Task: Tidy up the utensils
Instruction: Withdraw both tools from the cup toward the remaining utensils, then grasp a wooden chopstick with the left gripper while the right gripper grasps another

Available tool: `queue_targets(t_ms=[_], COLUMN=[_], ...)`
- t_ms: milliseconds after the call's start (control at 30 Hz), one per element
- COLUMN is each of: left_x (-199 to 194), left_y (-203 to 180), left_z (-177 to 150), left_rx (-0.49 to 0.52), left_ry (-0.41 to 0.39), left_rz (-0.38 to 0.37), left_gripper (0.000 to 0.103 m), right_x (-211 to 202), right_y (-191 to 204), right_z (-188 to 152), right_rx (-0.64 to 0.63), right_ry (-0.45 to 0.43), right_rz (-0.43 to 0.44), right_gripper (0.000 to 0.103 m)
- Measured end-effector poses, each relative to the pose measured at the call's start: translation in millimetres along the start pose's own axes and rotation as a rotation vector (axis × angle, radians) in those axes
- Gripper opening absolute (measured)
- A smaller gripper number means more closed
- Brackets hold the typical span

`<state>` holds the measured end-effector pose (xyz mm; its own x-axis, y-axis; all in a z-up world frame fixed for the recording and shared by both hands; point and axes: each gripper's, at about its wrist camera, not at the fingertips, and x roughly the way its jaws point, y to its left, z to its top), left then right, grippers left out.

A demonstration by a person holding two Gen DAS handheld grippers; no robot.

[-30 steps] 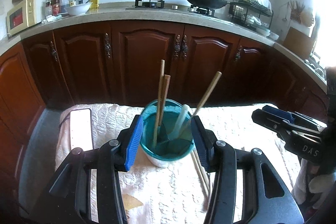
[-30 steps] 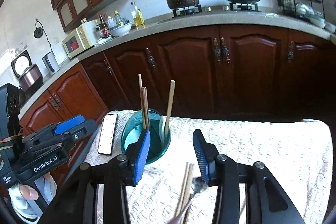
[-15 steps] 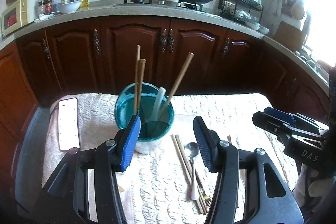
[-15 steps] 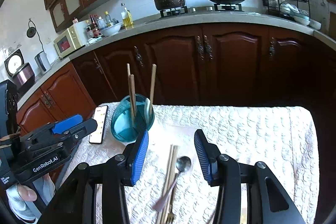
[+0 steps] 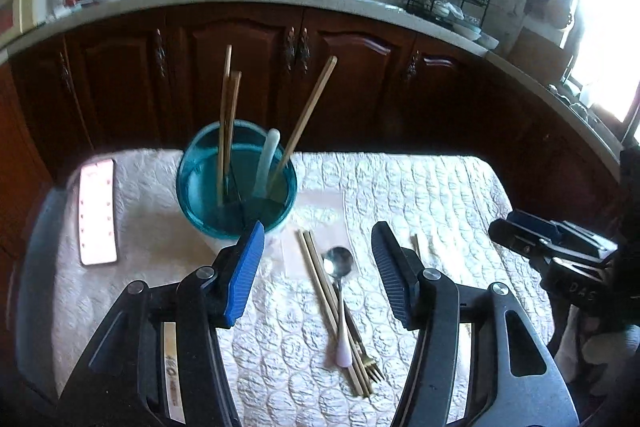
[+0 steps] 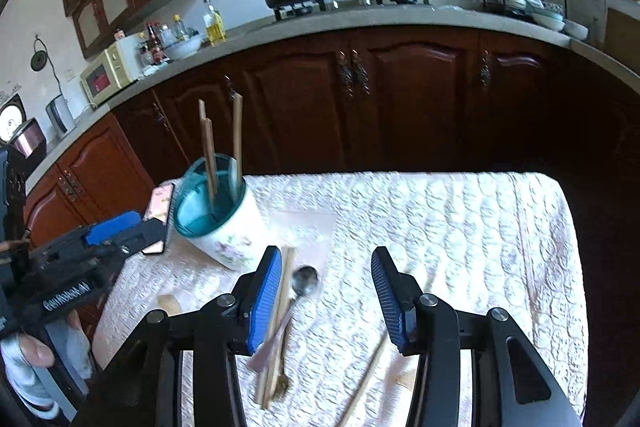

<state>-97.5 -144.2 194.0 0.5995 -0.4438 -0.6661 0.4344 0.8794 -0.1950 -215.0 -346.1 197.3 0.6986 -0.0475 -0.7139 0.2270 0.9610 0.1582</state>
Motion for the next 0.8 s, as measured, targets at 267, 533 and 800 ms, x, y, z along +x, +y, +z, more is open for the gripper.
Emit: queue_targets(t_ms=[267,533,800], left_x=[44.5,110.0,162.6], left_y=[15.8,11.7,7.1], left_z=[-27.2,-62.2,-73.8], left_rx=[-0.037,0.008,0.005], left_ry=[0.138,0.287,0.375], left_rz=[-0.042,-0.046,-0.054], left_gripper=[0.055,0.029,0.021], right_x=[41.1,75.4,87.8], right_y=[-41.2,-56.9,-64.0], right_z=[-30.7,-47.1,-49.7], right_rx=[0.067,0.12,0.148], right_ry=[0.13,0.205,0.227], right_rz=[-0.016,0.001,0.011], right_gripper=[0.05,0.05,0.05])
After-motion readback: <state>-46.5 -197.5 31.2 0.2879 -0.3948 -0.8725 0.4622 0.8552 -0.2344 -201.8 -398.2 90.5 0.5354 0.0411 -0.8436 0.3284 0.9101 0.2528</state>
